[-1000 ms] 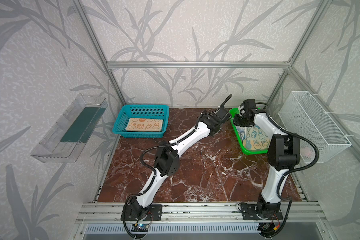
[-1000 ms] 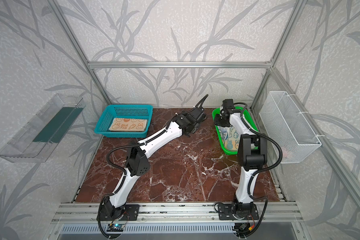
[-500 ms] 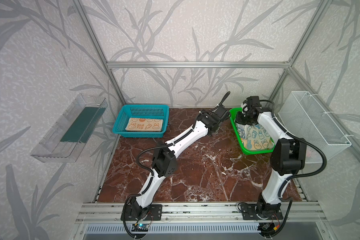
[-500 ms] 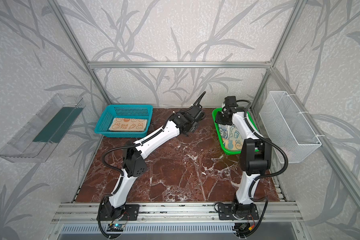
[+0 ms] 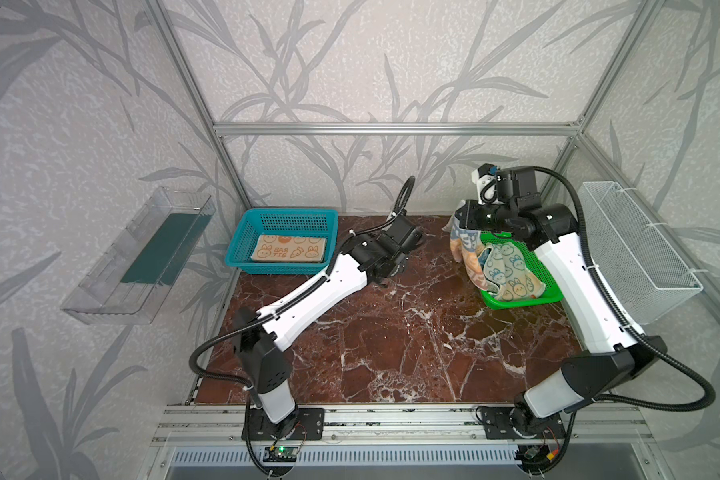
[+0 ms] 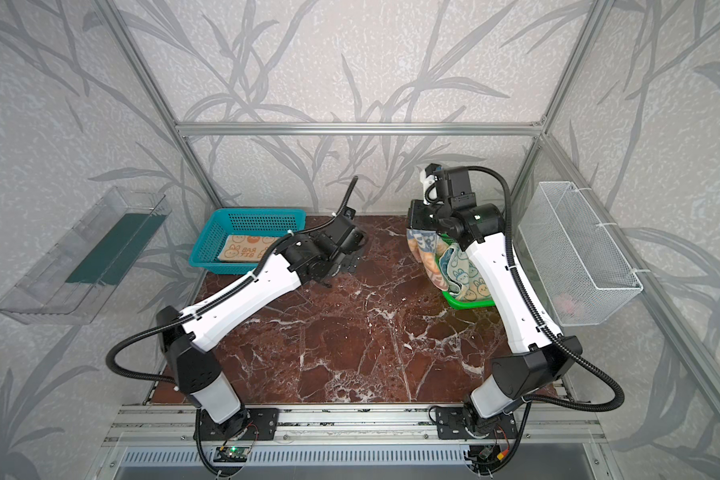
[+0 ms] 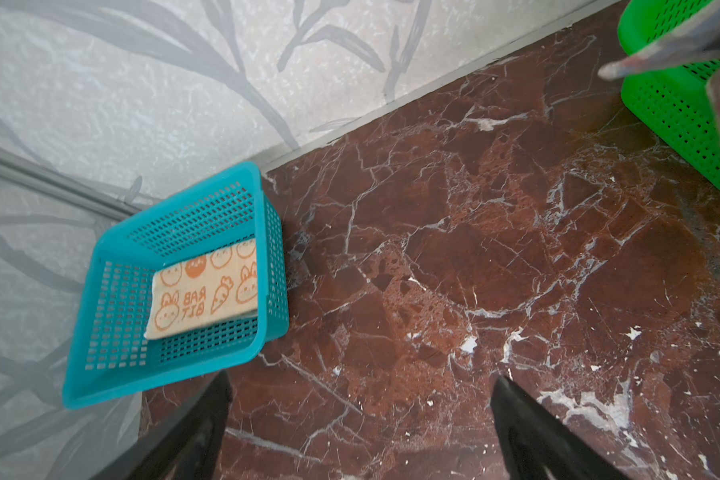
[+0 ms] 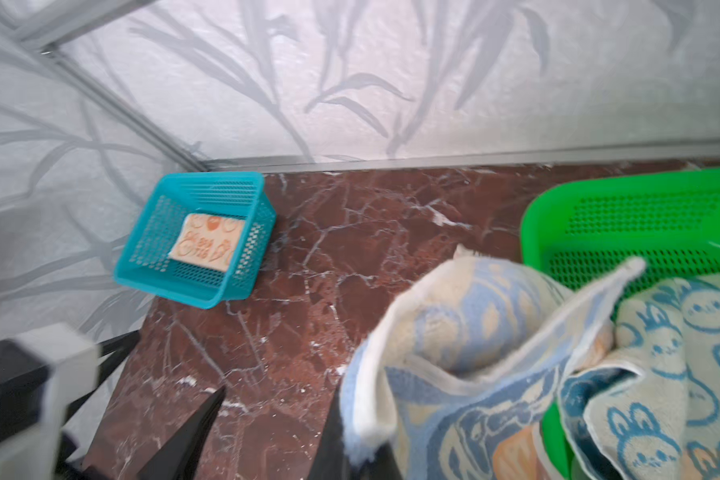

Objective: Fold and stack the towels

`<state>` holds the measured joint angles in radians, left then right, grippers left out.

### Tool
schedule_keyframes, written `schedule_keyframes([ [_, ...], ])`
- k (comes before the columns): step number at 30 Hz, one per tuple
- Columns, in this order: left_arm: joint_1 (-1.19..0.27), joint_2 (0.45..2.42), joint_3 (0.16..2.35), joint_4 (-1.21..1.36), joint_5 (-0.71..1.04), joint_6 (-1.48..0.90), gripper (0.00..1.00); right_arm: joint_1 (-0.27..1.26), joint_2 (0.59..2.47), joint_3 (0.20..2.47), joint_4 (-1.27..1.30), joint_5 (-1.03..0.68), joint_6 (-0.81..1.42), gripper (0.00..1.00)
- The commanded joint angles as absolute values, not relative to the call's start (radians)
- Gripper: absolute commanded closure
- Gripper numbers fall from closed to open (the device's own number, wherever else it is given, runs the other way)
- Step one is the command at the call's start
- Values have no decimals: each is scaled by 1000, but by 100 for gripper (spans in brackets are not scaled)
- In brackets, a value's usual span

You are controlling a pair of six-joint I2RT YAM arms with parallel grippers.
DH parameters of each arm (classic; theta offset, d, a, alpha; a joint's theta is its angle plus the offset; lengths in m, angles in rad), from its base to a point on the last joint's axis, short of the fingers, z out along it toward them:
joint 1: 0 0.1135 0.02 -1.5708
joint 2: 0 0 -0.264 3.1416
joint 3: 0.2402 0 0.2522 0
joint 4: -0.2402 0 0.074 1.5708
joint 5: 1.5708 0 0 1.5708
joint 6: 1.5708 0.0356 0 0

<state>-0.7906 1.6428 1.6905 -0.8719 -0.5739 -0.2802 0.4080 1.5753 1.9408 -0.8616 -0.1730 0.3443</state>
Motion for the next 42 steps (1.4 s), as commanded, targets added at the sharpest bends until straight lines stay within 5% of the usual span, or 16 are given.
schedule_keyframes([
  [1, -762, 1527, 1583, -858, -564, -399, 1, 511, 1554, 1989, -913, -160, 356, 100],
  [8, -650, 1315, 1371, -844, -512, -469, 1, 548, 1586, 1800, -751, -226, 453, 99],
  [16, -618, 1304, 1279, -834, -441, -480, 1, 444, 1788, 1617, -672, -295, 431, 70],
  [18, -618, 1316, 1252, -817, -405, -492, 1, 426, 1825, 1629, -698, -302, 407, 54],
  [25, -619, 1358, 1132, -728, -195, -526, 1, 439, 1757, 1455, -665, -339, 373, 28],
  [35, -609, 1291, 1014, -728, -204, -618, 1, 640, 1752, 1239, -580, -341, 423, 29],
  [42, -559, 1243, 997, -746, -183, -618, 1, 719, 1854, 1250, -579, -322, 469, 44],
])
